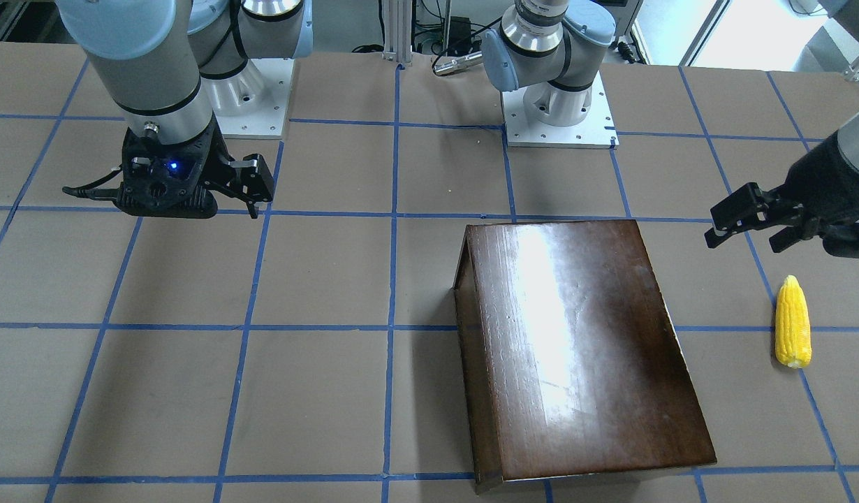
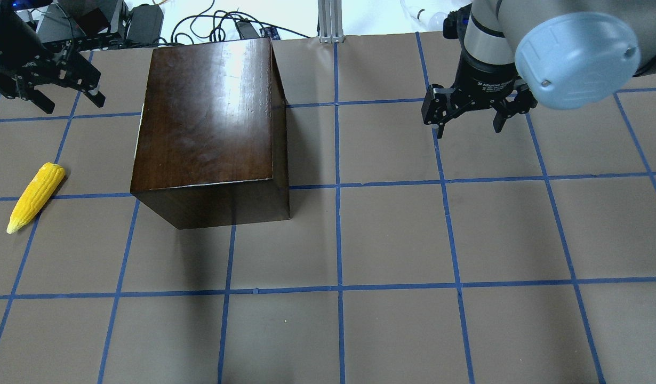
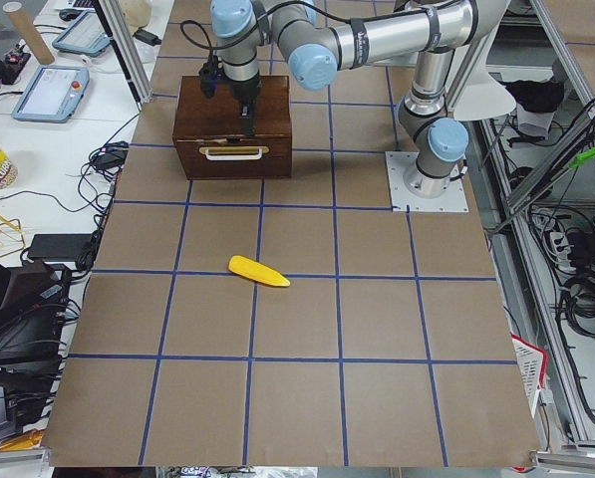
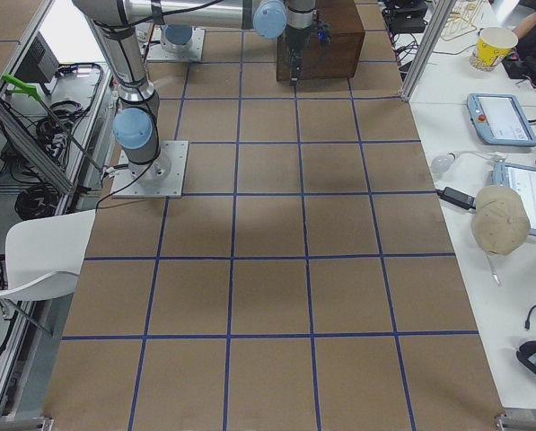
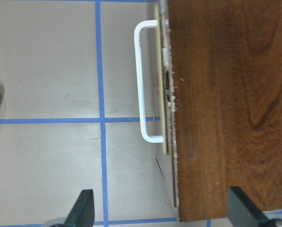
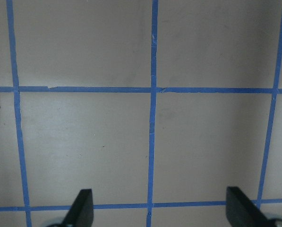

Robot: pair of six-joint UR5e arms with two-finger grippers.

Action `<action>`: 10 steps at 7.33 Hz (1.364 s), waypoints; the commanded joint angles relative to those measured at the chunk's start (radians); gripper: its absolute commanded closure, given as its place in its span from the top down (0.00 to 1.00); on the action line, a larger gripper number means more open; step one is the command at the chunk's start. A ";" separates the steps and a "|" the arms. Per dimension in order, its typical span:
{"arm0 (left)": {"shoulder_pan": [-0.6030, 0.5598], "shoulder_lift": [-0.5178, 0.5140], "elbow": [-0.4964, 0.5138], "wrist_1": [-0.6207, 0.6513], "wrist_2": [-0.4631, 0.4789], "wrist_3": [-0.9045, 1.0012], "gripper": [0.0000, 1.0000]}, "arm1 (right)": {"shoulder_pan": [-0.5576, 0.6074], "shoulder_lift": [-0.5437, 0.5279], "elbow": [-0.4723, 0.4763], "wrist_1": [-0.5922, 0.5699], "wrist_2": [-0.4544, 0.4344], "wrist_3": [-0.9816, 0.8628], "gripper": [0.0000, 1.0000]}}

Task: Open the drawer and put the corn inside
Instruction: 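Move the left gripper down beside the cabinet to the white drawer handle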

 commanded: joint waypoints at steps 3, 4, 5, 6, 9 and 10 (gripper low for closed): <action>0.062 -0.116 -0.004 0.029 -0.105 0.103 1.00 | 0.000 -0.001 0.000 0.001 0.000 0.000 1.00; 0.062 -0.139 -0.007 0.063 -0.107 0.114 1.00 | 0.000 -0.001 0.000 0.001 0.000 0.000 1.00; 0.062 -0.154 -0.020 0.089 -0.133 0.114 1.00 | 0.000 -0.001 0.000 0.001 0.000 0.000 1.00; 0.062 -0.168 -0.043 0.115 -0.194 0.114 1.00 | 0.000 -0.001 0.000 -0.001 0.000 0.000 1.00; 0.062 -0.210 -0.066 0.184 -0.197 0.107 1.00 | 0.000 -0.001 0.000 -0.001 0.000 0.000 1.00; 0.062 -0.213 -0.068 0.183 -0.202 0.093 1.00 | 0.000 0.001 0.000 0.001 0.000 0.000 1.00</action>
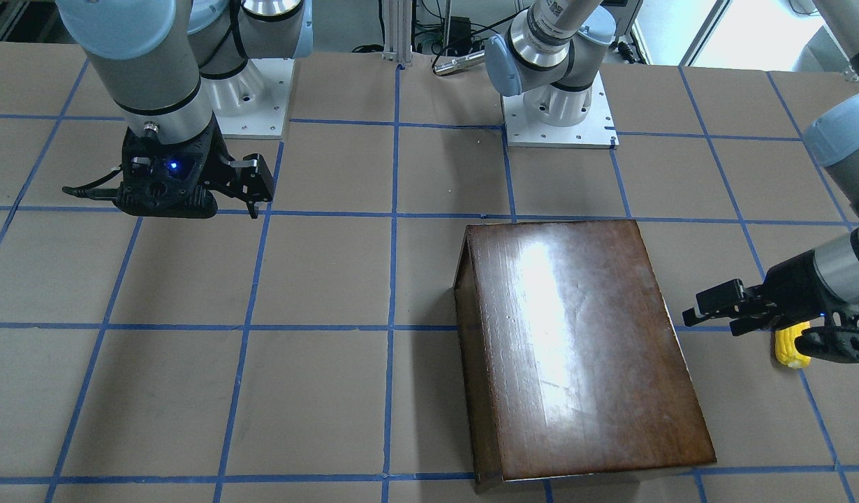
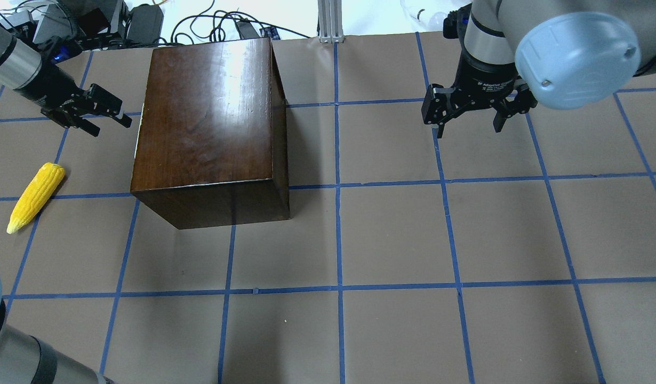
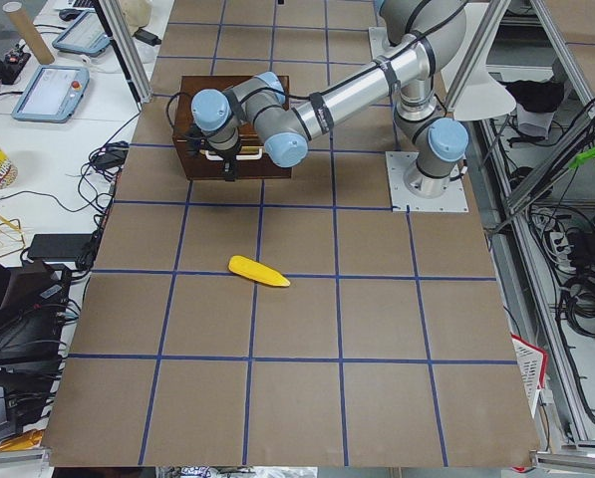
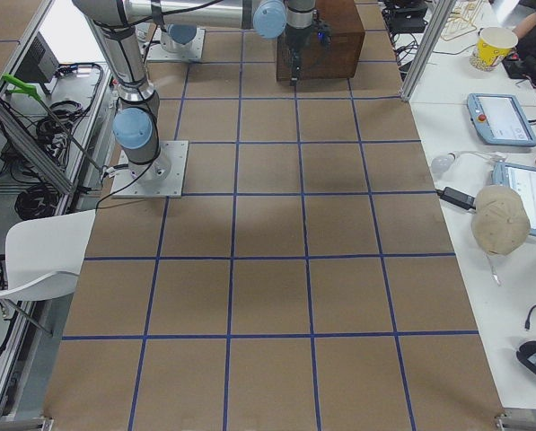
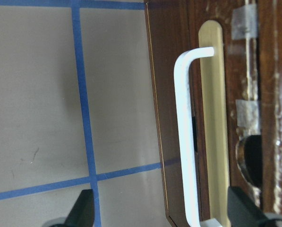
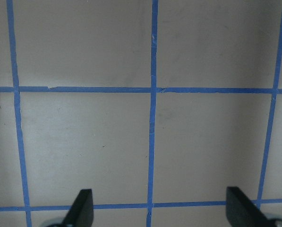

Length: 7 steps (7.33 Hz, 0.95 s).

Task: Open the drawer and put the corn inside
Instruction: 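Move the left gripper down beside the cabinet to the white drawer handle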

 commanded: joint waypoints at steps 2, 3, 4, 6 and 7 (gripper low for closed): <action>-0.005 -0.019 -0.007 0.006 -0.017 -0.050 1.00 | 0.000 -0.001 0.000 0.001 0.000 0.000 1.00; -0.002 -0.024 -0.013 0.007 -0.022 -0.050 1.00 | 0.000 0.001 0.000 0.001 0.000 0.000 1.00; -0.002 -0.025 -0.015 0.007 -0.022 -0.047 1.00 | 0.000 0.000 0.000 -0.001 0.000 0.000 1.00; -0.002 -0.038 -0.014 0.010 -0.052 -0.049 1.00 | 0.000 0.001 0.000 0.001 0.000 0.000 1.00; -0.002 -0.047 -0.015 0.013 -0.059 -0.049 1.00 | 0.000 0.000 0.000 0.001 0.000 0.000 1.00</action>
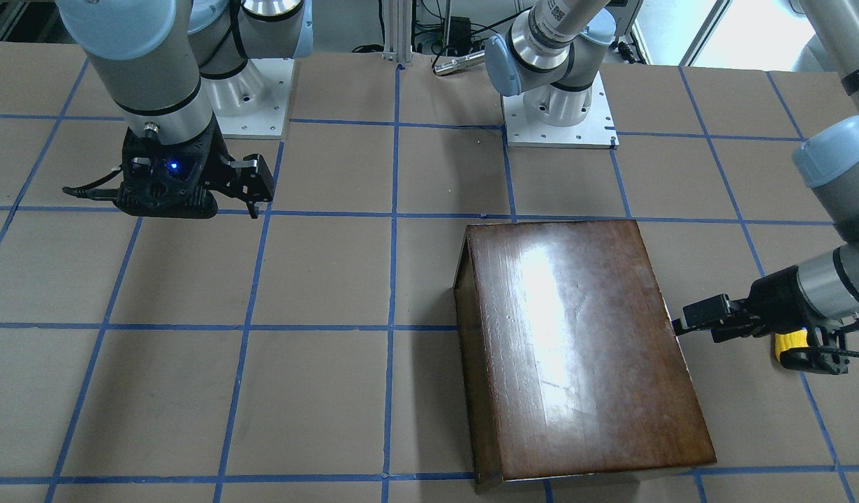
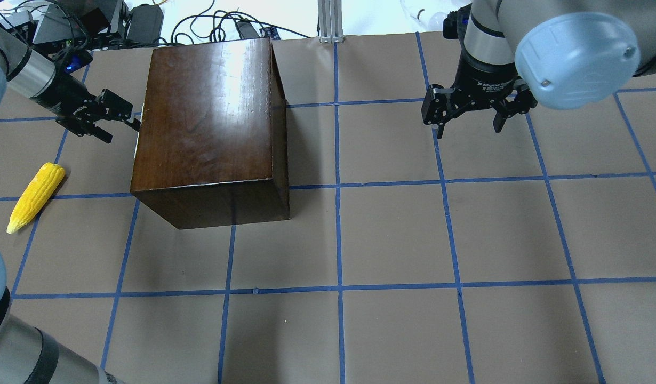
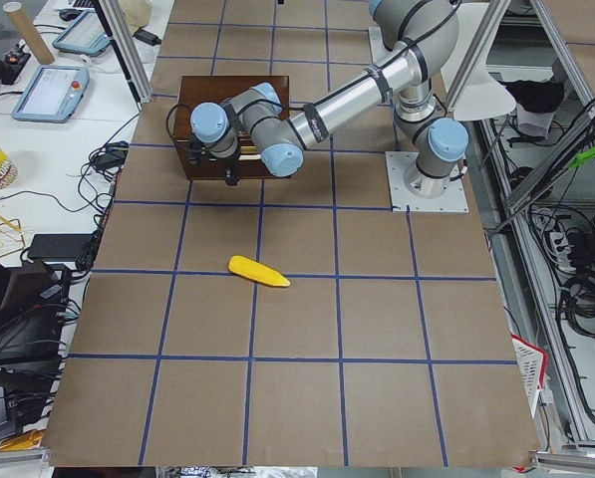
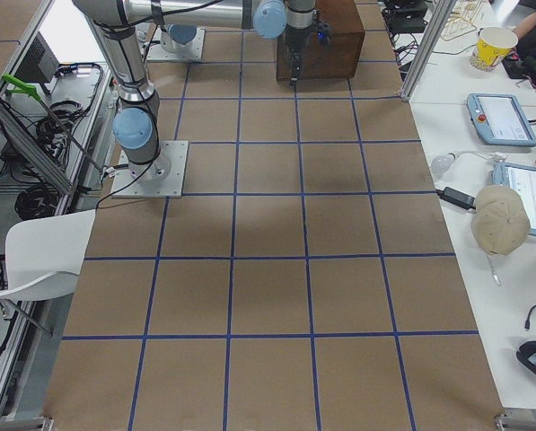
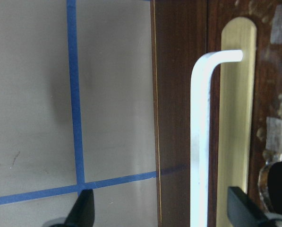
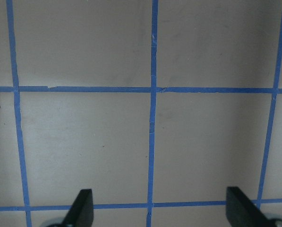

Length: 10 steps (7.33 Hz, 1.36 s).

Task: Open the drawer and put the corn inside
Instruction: 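Close the left gripper on the white drawer handle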

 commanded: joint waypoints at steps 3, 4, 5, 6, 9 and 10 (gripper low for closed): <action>0.000 -0.018 -0.001 0.008 -0.014 -0.002 1.00 | 0.000 -0.001 0.000 -0.001 0.000 0.000 1.00; 0.000 -0.027 -0.004 0.012 -0.014 -0.002 1.00 | 0.000 0.001 0.000 0.000 0.000 0.000 1.00; 0.000 -0.032 -0.009 0.017 -0.014 -0.002 1.00 | 0.000 -0.001 0.000 -0.001 0.000 0.000 1.00; 0.000 -0.032 -0.020 0.034 -0.012 0.000 1.00 | 0.000 0.001 0.000 0.000 0.000 0.000 1.00; 0.000 -0.033 -0.040 0.072 -0.009 -0.008 1.00 | 0.000 -0.001 0.000 -0.001 0.000 0.000 1.00; 0.000 -0.032 -0.037 0.074 -0.006 -0.007 1.00 | 0.000 0.001 0.000 0.000 0.000 0.000 1.00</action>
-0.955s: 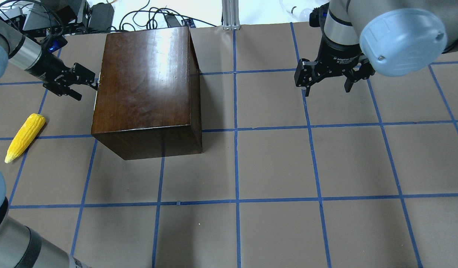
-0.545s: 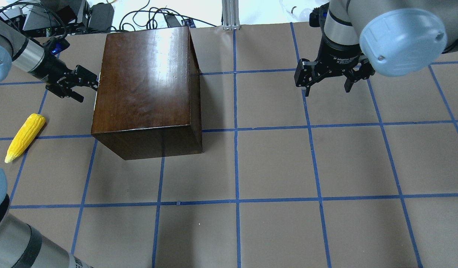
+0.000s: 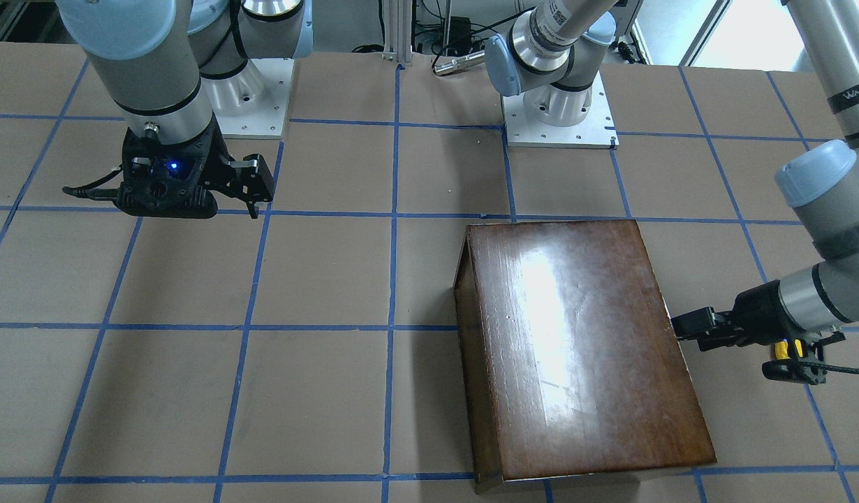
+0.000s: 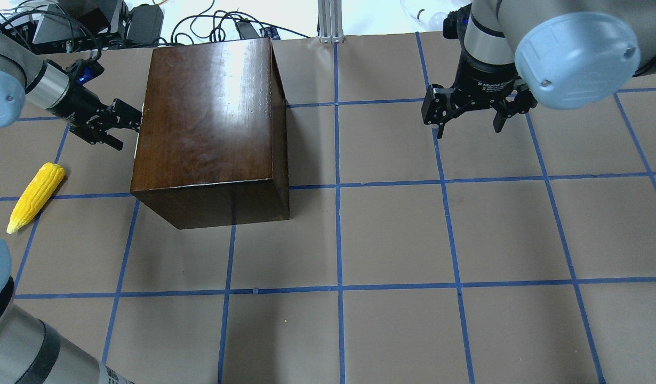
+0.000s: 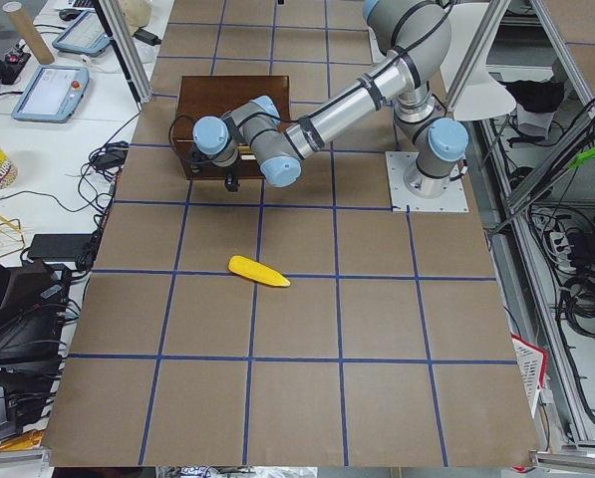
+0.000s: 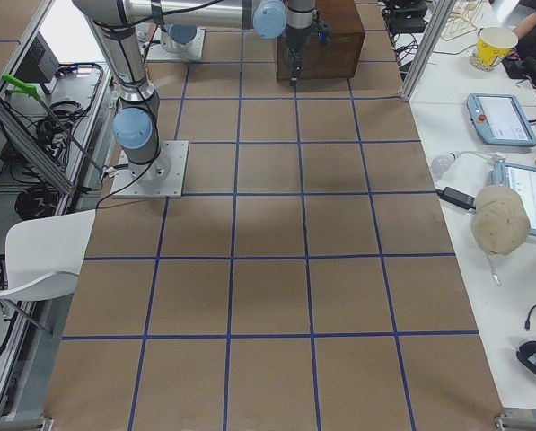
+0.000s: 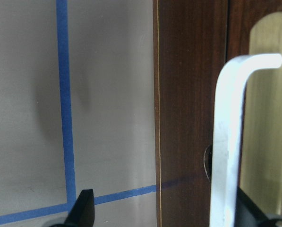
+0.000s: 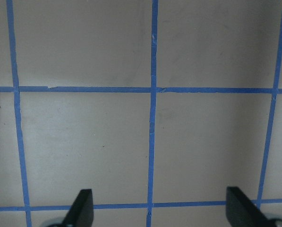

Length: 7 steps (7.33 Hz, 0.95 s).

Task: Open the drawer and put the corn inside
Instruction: 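Close the left gripper on the white drawer handle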

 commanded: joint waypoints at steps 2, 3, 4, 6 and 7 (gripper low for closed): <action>0.000 0.001 -0.002 0.042 0.025 0.006 1.00 | 0.000 0.001 0.000 0.001 0.000 0.000 1.00; 0.000 0.001 -0.002 0.046 0.040 0.006 1.00 | 0.000 -0.001 0.000 0.001 0.000 0.000 1.00; 0.000 0.001 -0.001 0.046 0.042 0.008 1.00 | 0.000 -0.001 0.000 0.001 0.000 0.000 1.00; 0.003 0.003 0.002 0.074 0.113 0.013 1.00 | 0.000 0.001 0.000 0.001 0.000 0.000 1.00; 0.008 0.003 -0.001 0.078 0.118 0.013 1.00 | 0.000 -0.001 0.000 0.001 0.000 0.000 1.00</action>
